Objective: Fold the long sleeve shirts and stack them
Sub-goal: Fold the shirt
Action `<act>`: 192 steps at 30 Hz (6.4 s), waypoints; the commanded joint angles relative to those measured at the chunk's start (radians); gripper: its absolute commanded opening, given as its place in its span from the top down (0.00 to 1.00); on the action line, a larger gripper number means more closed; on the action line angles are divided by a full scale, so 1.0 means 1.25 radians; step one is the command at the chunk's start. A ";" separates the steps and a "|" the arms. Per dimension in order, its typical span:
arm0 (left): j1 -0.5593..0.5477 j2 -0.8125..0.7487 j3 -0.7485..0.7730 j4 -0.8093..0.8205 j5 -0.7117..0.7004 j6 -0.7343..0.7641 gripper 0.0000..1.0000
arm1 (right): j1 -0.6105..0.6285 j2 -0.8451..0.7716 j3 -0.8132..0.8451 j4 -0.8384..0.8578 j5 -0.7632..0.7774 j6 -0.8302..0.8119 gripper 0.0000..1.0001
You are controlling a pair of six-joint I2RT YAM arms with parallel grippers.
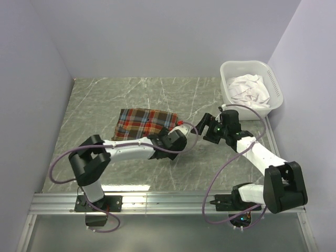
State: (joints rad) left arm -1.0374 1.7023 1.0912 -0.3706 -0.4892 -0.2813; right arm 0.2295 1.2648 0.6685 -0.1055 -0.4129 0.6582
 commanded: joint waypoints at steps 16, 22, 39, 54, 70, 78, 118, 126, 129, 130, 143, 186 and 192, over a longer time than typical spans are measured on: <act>-0.056 0.171 0.055 0.042 -0.162 0.088 0.50 | -0.033 0.008 -0.097 0.199 -0.056 0.114 0.05; -0.055 0.162 0.045 0.066 -0.184 0.084 0.86 | -0.033 0.079 -0.121 0.327 -0.105 0.189 0.05; -0.024 0.019 -0.019 0.148 -0.048 0.024 0.99 | 0.112 0.418 -0.018 0.641 -0.100 0.432 0.05; -0.011 -0.030 0.006 0.127 0.019 -0.045 0.99 | 0.221 0.544 0.103 0.624 -0.013 0.458 0.12; -0.012 -0.109 0.023 0.088 0.177 -0.223 0.35 | 0.182 0.507 0.111 0.545 -0.017 0.339 1.00; 0.052 -0.232 0.093 -0.076 0.097 -0.241 0.08 | 0.095 0.441 0.210 0.234 -0.068 0.048 1.00; 0.694 -0.462 -0.126 -0.086 0.231 -0.193 0.06 | 0.456 0.883 1.148 -0.658 0.902 -0.740 1.00; 0.715 -0.495 -0.131 -0.079 0.207 -0.203 0.06 | 0.585 0.945 1.128 -0.631 0.911 -0.721 0.98; 0.719 -0.502 -0.134 -0.073 0.209 -0.207 0.07 | 0.620 0.963 1.144 -0.640 0.918 -0.709 0.93; 0.722 -0.503 -0.135 -0.073 0.207 -0.207 0.07 | 0.628 0.970 1.146 -0.642 0.921 -0.705 0.90; 0.771 -0.520 -0.137 -0.051 0.244 -0.236 0.06 | 0.712 0.833 1.089 -0.623 0.727 -0.646 0.46; 0.543 0.033 -0.014 0.215 0.421 -0.501 0.79 | 0.396 0.446 0.368 -0.054 0.072 -0.123 0.59; 0.543 0.049 -0.138 0.282 0.444 -0.564 0.87 | 0.376 0.461 0.345 -0.071 0.028 -0.120 0.59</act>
State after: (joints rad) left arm -0.3588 1.7641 0.9733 -0.0887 0.0563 -0.9310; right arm 0.7094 1.8496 1.0908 -0.2146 -0.3428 0.5007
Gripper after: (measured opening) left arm 0.143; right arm 0.408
